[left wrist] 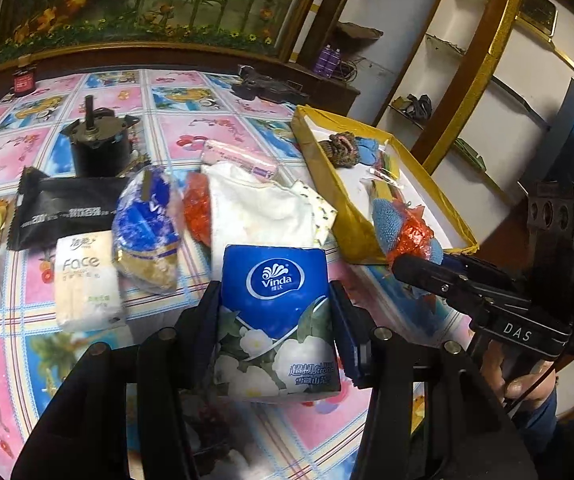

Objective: Organize soft objects
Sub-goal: 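Carry both items over the tray and open both grippers to release them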

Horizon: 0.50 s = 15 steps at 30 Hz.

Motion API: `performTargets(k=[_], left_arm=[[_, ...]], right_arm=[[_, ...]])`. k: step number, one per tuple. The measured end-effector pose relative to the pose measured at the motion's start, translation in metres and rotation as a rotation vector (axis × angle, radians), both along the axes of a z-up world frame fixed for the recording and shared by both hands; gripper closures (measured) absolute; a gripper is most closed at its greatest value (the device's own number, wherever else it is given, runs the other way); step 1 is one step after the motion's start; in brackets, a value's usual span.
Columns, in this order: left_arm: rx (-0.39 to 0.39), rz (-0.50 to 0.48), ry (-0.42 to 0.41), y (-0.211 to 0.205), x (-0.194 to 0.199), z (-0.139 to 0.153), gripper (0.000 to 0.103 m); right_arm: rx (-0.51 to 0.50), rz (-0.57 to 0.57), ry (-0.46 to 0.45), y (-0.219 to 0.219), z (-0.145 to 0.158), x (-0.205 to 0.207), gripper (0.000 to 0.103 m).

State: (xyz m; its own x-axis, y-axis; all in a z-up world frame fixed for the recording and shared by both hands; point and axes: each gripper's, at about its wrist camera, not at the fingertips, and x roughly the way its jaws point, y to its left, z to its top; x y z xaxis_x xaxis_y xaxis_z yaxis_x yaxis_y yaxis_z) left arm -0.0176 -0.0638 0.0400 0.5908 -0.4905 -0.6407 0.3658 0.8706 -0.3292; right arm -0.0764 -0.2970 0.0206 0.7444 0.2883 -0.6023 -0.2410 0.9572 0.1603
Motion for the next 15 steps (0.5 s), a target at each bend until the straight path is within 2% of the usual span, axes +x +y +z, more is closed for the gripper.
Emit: performTargets(k=[8,15], left_arm=[[0.014,-0.065,-0.010,-0.053,0.021,0.020,0.053],[0.034,-0.135,-0.028,-0.119,0.047,0.034,0.053]], right_arm=[[0.053,-0.161,-0.062,-0.058,0.015,-0.015,0.074],[0.062,-0.326,-0.045,-0.102,0.018,-0.019,0.074]])
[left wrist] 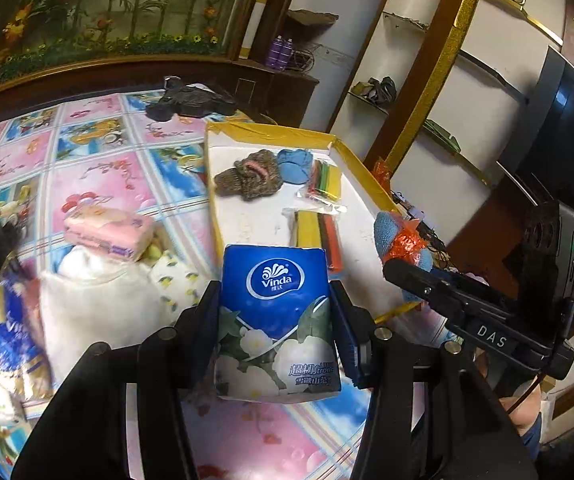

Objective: Organize soft objects
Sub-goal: 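Carry both items over the tray and open both grippers to release them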

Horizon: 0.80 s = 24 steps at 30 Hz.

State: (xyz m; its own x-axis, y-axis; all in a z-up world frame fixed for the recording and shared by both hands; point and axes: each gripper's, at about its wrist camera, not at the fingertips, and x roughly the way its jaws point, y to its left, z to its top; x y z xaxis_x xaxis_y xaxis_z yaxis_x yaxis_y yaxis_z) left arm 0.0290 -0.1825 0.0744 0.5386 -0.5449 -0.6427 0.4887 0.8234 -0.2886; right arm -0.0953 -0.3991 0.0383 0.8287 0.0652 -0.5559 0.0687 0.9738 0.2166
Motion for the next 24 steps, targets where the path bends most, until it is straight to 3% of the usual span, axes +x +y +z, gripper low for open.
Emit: performTargets(k=[6,14,24], left_arm=[[0.087,-0.005,0.014,-0.047,0.032,-0.012,0.053],[0.089,0.030,0.093,-0.054,0.061,-0.038,0.053],[0.132,-0.010,-0.026,-0.063,0.046,-0.041,0.052]], right_arm=[[-0.017,-0.061,0.052,-0.009,0.003,0.010,0.073],[-0.043,-0.092,0.092,-0.013,0.006,0.027,0.073],[-0.126,-0.112,0.137,0.001,0.003,0.052,0.071]])
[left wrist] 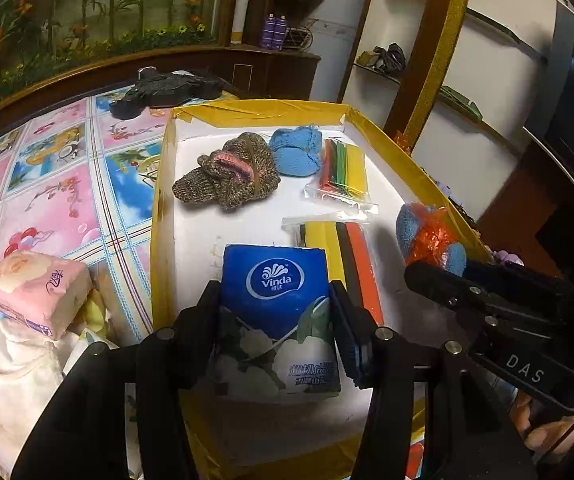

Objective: Organize soft objects
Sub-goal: 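Carry both items over the tray and open both grippers to release them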

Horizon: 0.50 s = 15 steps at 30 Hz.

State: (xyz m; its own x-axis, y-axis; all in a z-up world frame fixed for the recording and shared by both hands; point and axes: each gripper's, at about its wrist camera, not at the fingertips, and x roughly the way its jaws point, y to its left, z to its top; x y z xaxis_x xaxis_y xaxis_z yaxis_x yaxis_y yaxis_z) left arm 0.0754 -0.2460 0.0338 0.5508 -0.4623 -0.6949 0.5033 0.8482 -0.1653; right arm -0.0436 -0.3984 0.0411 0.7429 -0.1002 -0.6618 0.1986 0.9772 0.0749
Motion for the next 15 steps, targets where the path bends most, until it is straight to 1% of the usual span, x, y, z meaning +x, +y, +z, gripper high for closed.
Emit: performTargets(k=[3,6,9,10,11,13,14,15], left_arm=[[0.001,-0.001,0.001,0.000,0.000,0.001,0.050],[-0.001,-0.014,0.000,-0.001,-0.001,0.001,0.044],[-0.001,-0.010,-0.008,-0.001,-0.003,0.002,0.043],[-0.009,-0.013,-0.003,0.000,-0.003,0.003,0.043],[-0.032,-0.011,0.004,0.004,-0.004,0.006,0.043],[-0.108,-0.008,-0.009,0.016,-0.009,0.020,0.043],[-0.148,-0.002,-0.032,0.023,-0.012,0.028,0.039],[-0.181,0.016,-0.060,0.030,-0.015,0.036,0.035]], right_arm=[[-0.002,-0.001,0.006,0.000,0.000,0.004,0.070],[0.002,0.011,0.012,-0.001,-0.001,0.008,0.063],[0.003,0.013,0.007,-0.002,0.002,0.005,0.060],[0.011,0.008,-0.004,-0.003,0.004,0.001,0.055],[0.019,-0.002,-0.023,-0.006,0.008,-0.005,0.052],[0.040,-0.016,-0.070,-0.012,0.017,-0.019,0.043],[0.048,-0.025,-0.093,-0.015,0.022,-0.027,0.040],[0.050,-0.035,-0.109,-0.017,0.025,-0.035,0.035]])
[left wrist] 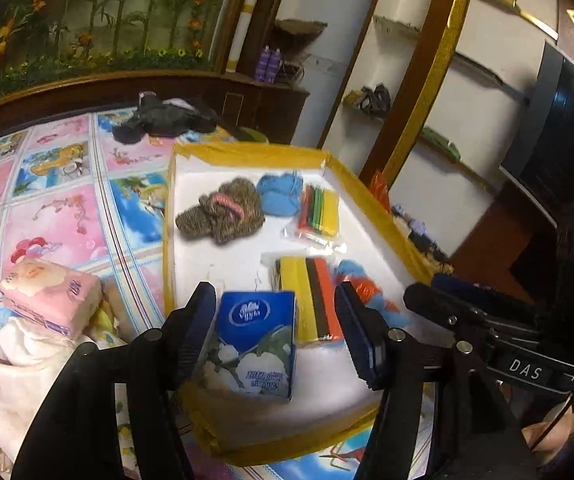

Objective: Organize soft objects
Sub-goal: 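Carry both items over the tray and open both grippers to release them, then grasp the white Face tissue pack with the left gripper while the right grasps the white cloth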

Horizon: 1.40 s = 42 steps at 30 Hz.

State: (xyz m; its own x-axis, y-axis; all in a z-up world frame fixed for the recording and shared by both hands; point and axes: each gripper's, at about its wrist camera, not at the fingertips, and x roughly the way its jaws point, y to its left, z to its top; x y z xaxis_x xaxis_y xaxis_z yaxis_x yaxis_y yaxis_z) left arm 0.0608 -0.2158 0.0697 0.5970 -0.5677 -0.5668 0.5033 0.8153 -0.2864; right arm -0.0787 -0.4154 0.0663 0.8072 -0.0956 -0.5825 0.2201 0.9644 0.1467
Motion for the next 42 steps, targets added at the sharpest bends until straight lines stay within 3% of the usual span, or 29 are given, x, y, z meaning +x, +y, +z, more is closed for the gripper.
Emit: performTargets(k=[1,2,10,14,19,25,30,32,35,42], left_arm=[[-0.023,0.021,-0.020,0.006,-0.002,0.006,0.028],[-0.040,0.045,-0.036,0.013,-0.003,0.009,0.027],[-0.079,0.162,-0.021,0.055,-0.003,0.016,0.027],[-0.077,0.199,-0.054,0.084,-0.023,0.017,0.027],[-0.083,0.247,-0.053,0.135,-0.052,0.003,0.027],[-0.099,0.352,-0.022,0.210,-0.085,-0.017,0.027],[-0.183,0.426,0.047,0.253,-0.091,-0.034,0.027],[-0.228,0.410,0.105,0.258,-0.085,-0.041,0.027],[-0.208,0.388,0.161,0.251,-0.076,-0.048,0.027],[-0.135,0.337,0.137,0.233,-0.078,-0.047,0.027]], right_arm=[[0.009,-0.006,-0.016,-0.001,0.003,-0.007,0.032],[0.022,-0.003,-0.031,-0.001,0.005,-0.014,0.031],[-0.016,0.037,-0.057,0.028,0.005,-0.056,0.031],[-0.043,0.080,-0.075,0.050,0.006,-0.079,0.031],[0.011,0.147,-0.119,0.072,-0.001,-0.091,0.031],[0.071,0.261,-0.055,0.102,-0.024,-0.070,0.030],[0.105,0.301,-0.029,0.105,-0.023,-0.048,0.030],[0.073,0.311,-0.033,0.105,-0.016,-0.042,0.028],[0.036,0.307,-0.050,0.104,-0.008,-0.033,0.018],[0.040,0.267,-0.011,0.093,-0.012,-0.002,0.017]])
